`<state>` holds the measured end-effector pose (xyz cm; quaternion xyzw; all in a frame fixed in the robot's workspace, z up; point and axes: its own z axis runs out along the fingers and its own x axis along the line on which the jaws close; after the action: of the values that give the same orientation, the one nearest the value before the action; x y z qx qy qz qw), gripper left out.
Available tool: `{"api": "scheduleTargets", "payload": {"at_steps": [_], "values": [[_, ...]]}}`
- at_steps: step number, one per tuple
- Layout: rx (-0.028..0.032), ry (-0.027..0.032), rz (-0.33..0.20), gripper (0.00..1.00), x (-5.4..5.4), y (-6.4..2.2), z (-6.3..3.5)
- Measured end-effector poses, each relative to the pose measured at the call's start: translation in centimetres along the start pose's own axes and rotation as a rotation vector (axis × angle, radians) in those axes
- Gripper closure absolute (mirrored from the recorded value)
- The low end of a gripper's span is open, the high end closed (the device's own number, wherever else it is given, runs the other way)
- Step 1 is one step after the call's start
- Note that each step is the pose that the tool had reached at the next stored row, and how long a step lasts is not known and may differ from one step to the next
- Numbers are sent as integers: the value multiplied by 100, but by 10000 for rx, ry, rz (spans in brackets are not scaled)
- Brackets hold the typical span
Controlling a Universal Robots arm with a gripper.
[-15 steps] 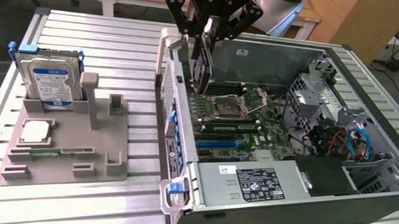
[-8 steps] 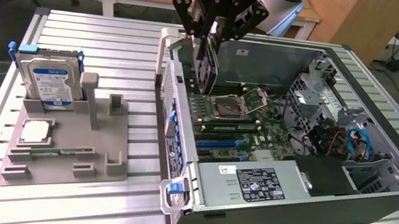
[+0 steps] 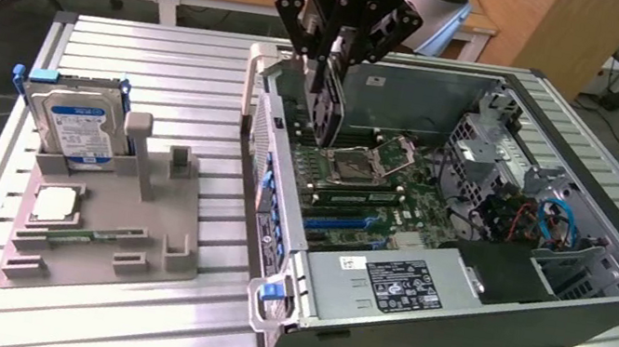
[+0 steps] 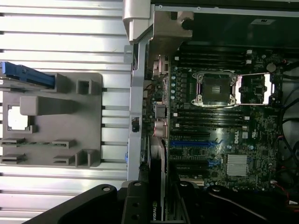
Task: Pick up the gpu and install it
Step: 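Pick up the gpu and move the gpu toward the slot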
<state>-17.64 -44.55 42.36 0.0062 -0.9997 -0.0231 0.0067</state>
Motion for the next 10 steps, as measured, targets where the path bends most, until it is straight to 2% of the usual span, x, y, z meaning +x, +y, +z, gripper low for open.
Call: {"api": "scheduleTargets", "payload": {"at_steps": [10], "values": [[1, 1, -9, 74, -88, -1, -1]]}}
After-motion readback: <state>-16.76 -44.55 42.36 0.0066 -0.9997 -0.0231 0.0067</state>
